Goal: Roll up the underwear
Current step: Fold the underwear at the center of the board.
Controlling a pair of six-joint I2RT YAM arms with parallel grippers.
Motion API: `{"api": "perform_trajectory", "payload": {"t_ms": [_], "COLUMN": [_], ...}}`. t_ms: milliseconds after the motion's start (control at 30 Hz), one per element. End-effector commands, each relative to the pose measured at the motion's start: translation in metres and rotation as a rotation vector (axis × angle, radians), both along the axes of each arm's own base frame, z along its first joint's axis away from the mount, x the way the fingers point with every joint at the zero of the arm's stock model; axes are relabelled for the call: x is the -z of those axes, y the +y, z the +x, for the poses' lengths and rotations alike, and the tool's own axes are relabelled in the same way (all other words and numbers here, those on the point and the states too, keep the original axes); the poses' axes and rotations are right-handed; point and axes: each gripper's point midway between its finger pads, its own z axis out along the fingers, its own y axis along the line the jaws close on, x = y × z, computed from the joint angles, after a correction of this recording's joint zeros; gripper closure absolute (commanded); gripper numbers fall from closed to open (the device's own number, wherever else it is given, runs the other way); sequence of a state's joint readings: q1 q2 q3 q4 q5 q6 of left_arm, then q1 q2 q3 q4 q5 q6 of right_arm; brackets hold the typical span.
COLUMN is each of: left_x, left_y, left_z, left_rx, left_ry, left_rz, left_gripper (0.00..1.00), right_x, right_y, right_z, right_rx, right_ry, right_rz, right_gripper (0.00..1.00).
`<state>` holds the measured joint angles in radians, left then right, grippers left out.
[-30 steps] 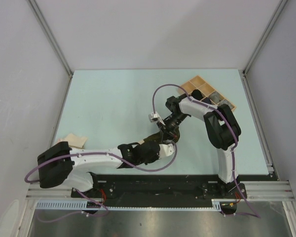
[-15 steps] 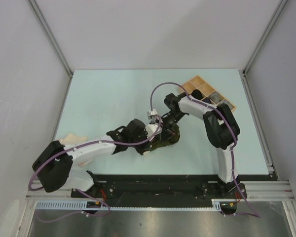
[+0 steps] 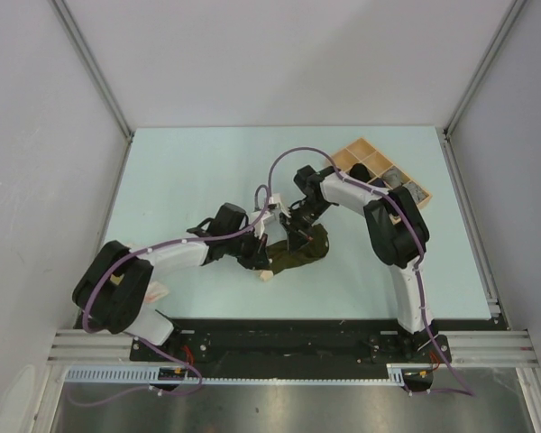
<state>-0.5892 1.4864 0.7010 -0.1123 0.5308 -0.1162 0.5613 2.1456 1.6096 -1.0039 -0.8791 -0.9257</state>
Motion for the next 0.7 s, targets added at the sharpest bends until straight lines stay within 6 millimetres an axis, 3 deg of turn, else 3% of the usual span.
{"api": "perform_trajectory", "payload": {"t_ms": [0,133,267,500,667], "left_x": [-0.008,-0.010,-0.006,-0.005,-0.003], "left_y": [-0.006,-0.010,-0.014,-0.015,-0.015], "left_z": [-0.002,-0.012,-0.023,-0.027,-0.026], "left_rx": [0.002,0.036,0.073,0.078,0.076], "left_ry": [0.035,0.067,0.122,0.141,0.147], "left_rz": [-0.077,-0.100,-0.117,-0.123,-0.124], "left_gripper": [1.00,1.00,0.99,1.00,1.00], "right_x": [-0.005,-0.009,-0.020,-0.042,-0.053], "right_y": [0.004,-0.001,-0.004,-0.003,-0.004], "right_z": [0.009,-0.001,-0.016,-0.023,-0.032], "right_rx": [0.010,-0.021,-0.084,-0.193,-0.306], "right_ry": [-0.017,-0.002,0.001,-0.123,-0.271], "right_rz": [0.000,0.011,0.078,0.240,0.363], "right_gripper": [1.00,0.96,0.84,0.48,0.31]}}
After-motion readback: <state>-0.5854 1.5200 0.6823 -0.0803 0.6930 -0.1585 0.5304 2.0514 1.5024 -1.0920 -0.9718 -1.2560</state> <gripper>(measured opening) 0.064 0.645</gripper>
